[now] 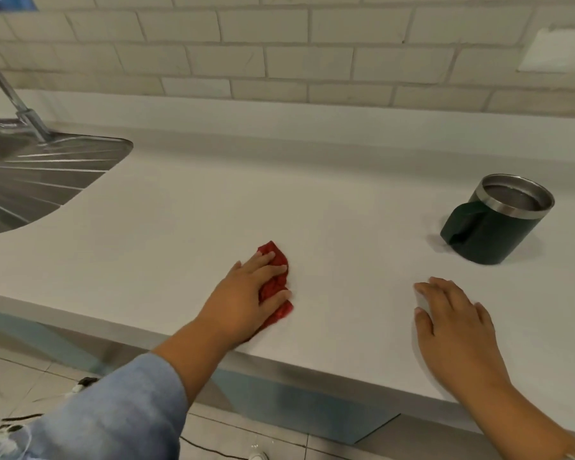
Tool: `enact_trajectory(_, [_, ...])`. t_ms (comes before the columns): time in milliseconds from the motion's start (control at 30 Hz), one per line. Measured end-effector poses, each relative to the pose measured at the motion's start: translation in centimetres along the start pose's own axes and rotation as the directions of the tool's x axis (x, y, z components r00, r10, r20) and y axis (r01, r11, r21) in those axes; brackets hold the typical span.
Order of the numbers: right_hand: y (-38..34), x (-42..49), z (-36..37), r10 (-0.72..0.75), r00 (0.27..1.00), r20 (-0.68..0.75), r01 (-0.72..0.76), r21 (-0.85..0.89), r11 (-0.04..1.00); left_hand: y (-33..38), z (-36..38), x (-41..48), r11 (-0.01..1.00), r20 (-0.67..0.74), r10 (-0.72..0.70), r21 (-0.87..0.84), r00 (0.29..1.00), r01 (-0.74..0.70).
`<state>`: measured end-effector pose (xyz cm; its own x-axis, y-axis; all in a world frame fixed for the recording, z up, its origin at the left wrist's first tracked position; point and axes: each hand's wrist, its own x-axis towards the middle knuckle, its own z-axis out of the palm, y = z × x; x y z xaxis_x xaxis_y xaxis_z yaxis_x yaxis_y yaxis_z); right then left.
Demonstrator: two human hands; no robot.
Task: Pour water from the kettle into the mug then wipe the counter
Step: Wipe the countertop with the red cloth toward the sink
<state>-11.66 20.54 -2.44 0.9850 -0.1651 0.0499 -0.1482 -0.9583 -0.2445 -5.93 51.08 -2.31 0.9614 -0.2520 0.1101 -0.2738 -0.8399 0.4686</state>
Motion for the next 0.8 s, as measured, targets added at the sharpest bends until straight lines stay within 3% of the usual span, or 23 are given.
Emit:
enact_trajectory(100, [0.4,-0.2,-0.4,0.021,1.000,0.006,-0.021,-0.020,1.000,-4.9,-3.2,0.5,0.987,-0.083,-0.158,0.025,0.984,0.160])
enact_trajectory(200, [0.1,-0.3,-0.4,0.025,1.000,0.016,-0.024,-0.021,0.999,-10.0,-6.4,0.4,0.928,-0.145,-0.351,0.081,0.925,0.364])
enact_trajectory(267, [-0.2,-0.3,-0.4,0.028,0.999,0.025,-0.027,-0.039,0.999,-11.3,-7.1,0.6,0.899,-0.162,-0.411,0.092,0.897,0.428])
enact_trajectory(333, [-0.3,-0.2,-0.4,0.041,0.999,0.021,-0.040,-0.030,0.999,-10.5,-6.4,0.5,0.923,-0.151,-0.359,0.088,0.921,0.374])
enact_trajectory(400, [-0.2,-0.1,-0.2,0.054,0.999,0.001,-0.054,-0.013,0.998,-8.8,-5.0,-0.5,0.980,-0.071,-0.171,0.090,0.983,0.177])
enact_trajectory(500, [0.2,0.1,0.6,0.071,0.997,-0.036,-0.072,-0.015,0.997,-8.7,-5.0,-3.0,0.995,0.046,0.015,0.094,0.999,-0.019])
enact_trajectory(667, [0.2,1.5,2.0,0.131,0.987,-0.094,-0.126,0.058,0.990,-16.3,-10.6,-3.8,0.992,0.068,-0.028,0.121,0.997,0.019])
enact_trajectory(800, [-6.6,3.2,1.7,0.063,0.996,-0.069,-0.053,0.142,0.989,-22.5,-14.4,-2.2,0.986,0.038,-0.068,0.158,0.997,0.061])
